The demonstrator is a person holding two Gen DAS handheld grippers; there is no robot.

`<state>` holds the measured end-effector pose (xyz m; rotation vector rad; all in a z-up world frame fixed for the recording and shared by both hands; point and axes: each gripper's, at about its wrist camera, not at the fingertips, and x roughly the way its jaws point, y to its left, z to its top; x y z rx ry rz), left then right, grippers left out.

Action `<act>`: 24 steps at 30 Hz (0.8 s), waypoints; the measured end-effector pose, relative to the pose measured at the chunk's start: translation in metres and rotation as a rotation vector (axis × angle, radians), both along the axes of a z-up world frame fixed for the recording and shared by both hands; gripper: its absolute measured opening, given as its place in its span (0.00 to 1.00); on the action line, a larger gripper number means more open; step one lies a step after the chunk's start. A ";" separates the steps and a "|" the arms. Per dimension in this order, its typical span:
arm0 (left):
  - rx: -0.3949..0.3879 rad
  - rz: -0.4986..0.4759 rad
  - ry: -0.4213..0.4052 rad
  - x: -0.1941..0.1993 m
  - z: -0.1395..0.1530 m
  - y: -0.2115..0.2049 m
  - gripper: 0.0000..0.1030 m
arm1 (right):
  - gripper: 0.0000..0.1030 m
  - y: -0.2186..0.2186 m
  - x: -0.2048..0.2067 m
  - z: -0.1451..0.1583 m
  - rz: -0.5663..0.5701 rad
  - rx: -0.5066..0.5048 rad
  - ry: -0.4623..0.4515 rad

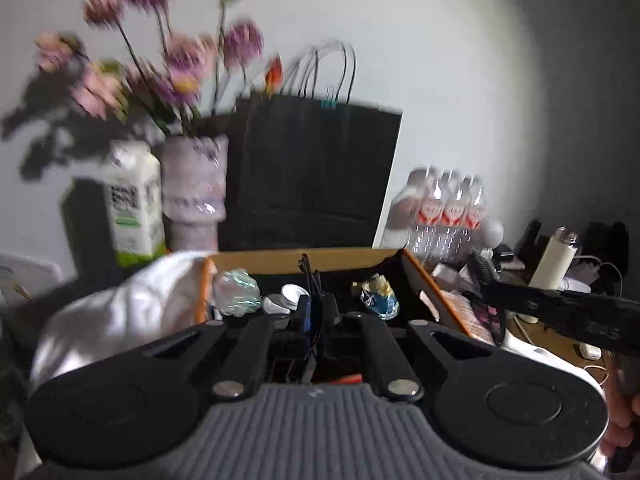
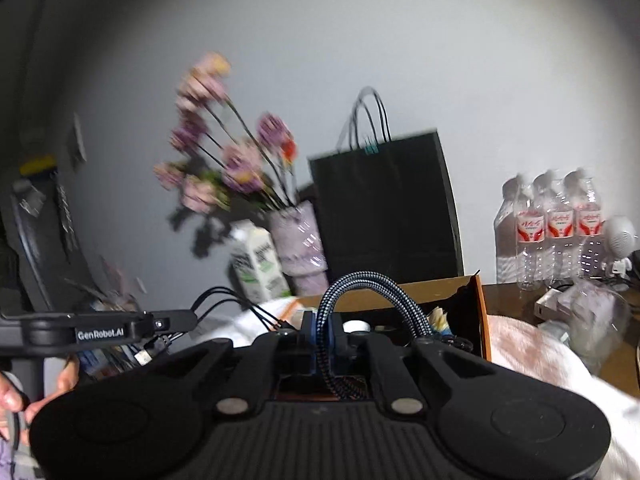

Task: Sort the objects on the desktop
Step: 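Lift both cables into the cardboard box and open both tools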

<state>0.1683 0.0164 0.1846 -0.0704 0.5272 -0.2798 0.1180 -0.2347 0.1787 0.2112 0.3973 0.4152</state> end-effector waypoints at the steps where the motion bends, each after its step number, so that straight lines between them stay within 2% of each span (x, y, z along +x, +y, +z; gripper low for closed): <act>1: -0.002 0.000 0.021 0.018 -0.006 -0.001 0.06 | 0.04 0.004 0.021 -0.003 -0.009 -0.007 0.023; 3: 0.033 -0.021 0.090 0.054 -0.022 -0.006 0.06 | 0.04 0.012 0.062 -0.013 -0.017 -0.035 0.074; 5: 0.058 0.029 0.152 0.088 -0.040 -0.006 0.06 | 0.04 0.024 0.099 -0.025 -0.031 -0.071 0.127; 7: 0.085 0.029 0.200 0.118 -0.062 -0.003 0.06 | 0.04 0.035 0.131 -0.041 -0.036 -0.093 0.183; 10: 0.163 0.058 0.224 0.147 -0.086 0.000 0.07 | 0.04 0.055 0.174 -0.064 -0.032 -0.129 0.270; 12: 0.173 0.091 0.242 0.159 -0.096 0.005 0.11 | 0.04 0.067 0.197 -0.080 -0.029 -0.123 0.324; 14: 0.186 0.110 0.253 0.168 -0.098 0.010 0.25 | 0.09 0.078 0.213 -0.093 -0.034 -0.124 0.371; 15: 0.189 0.121 0.241 0.167 -0.097 0.013 0.38 | 0.11 0.083 0.219 -0.098 -0.039 -0.133 0.402; 16: 0.186 0.134 0.217 0.168 -0.093 0.017 0.45 | 0.14 0.086 0.224 -0.102 -0.045 -0.142 0.430; 18: 0.176 0.143 0.175 0.161 -0.084 0.022 0.46 | 0.25 0.086 0.225 -0.103 -0.045 -0.141 0.457; 20: 0.166 0.148 0.161 0.154 -0.072 0.028 0.49 | 0.36 0.081 0.218 -0.092 -0.039 -0.128 0.428; 22: 0.164 0.169 0.156 0.148 -0.059 0.031 0.57 | 0.43 0.073 0.208 -0.077 -0.050 -0.135 0.394; 24: 0.176 0.194 0.161 0.141 -0.048 0.029 0.57 | 0.49 0.064 0.202 -0.062 -0.075 -0.167 0.375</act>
